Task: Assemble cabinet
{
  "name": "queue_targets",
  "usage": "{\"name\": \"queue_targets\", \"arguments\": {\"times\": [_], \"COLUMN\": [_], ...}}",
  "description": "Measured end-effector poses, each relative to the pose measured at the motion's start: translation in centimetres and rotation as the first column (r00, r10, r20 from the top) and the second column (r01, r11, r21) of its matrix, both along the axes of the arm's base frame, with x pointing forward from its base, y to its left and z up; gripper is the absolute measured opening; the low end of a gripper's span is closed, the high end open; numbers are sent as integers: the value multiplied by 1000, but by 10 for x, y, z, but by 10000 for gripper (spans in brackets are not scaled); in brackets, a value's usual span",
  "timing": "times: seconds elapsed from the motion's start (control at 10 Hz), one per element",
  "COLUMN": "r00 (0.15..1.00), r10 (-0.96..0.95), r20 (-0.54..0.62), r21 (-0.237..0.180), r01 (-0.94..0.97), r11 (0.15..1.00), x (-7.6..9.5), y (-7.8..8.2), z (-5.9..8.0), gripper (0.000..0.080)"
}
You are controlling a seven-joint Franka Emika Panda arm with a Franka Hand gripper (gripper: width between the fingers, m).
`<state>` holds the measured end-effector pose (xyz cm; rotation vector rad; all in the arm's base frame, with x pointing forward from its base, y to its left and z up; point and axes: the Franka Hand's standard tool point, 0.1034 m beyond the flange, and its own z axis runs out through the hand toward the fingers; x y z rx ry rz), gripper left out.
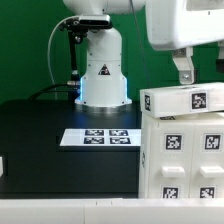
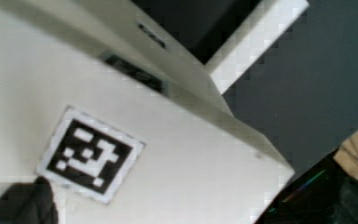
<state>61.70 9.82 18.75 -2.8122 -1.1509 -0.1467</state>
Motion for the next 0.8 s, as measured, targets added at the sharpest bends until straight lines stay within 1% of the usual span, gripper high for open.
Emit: {"name": "queue_targets", "arguments": {"times": [0.2,0.3,0.4,0.5,0.6,0.7,0.8], "r00": [988,964,893,819,761,745,740], "r10": [155,265,448,574,649,667,672], "r20": [15,23,33,18,17,29,27], "r21": [-29,-50,-102,-133,-164,-179,-180], "r01": [-154,-264,-443,-567,-638,-652,-658], "r11": [988,963,891,813,753,736,731], "x": [0,0,3,3,7,9,9], "y": [-4,-7,-11,-13,-12,-9,-6], "z": [-2,-3,-8,-14,-15,-16,-22], "gripper": [796,796,796,796,796,796,796]}}
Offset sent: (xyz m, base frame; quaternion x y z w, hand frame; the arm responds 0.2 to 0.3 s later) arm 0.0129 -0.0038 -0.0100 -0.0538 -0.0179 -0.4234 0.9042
